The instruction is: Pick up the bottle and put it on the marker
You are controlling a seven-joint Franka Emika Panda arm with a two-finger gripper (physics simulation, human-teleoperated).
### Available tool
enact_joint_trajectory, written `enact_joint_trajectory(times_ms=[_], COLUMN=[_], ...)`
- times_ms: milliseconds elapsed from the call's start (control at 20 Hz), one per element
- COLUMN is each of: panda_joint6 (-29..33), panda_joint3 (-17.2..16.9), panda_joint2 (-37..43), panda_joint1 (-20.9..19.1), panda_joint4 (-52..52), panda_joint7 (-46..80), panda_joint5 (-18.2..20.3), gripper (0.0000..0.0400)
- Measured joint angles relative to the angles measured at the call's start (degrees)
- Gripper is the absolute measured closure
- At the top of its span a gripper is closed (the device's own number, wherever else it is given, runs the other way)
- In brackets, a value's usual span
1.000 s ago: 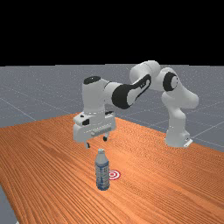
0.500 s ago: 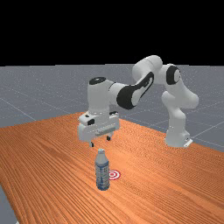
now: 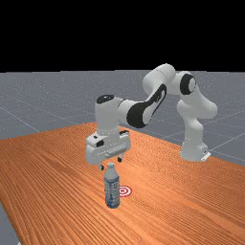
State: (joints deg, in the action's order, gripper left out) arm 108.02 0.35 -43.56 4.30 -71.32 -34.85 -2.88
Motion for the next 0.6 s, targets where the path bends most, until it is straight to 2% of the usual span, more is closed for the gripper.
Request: enact_joint_trajectory(times_ms=[200, 250, 300, 600], panda_joint6=[0.90, 0.79, 0.89, -0.11], panda_joint3=[-0.11, -0.11, -0.11, -0.29], panda_joint2=[0.66, 0.63, 0.67, 0.45], panda_joint1=[0.09, 0.10, 0.13, 0.29], panda_joint4=[-0.95, -0.84, -0.91, 0.12], panda_joint7=[0.19, 0.20, 0.24, 1.63], panda_joint5=[-0.21, -0.21, -0.21, 0.08], gripper=[0.0000, 0.0157, 0.0251, 0.0265])
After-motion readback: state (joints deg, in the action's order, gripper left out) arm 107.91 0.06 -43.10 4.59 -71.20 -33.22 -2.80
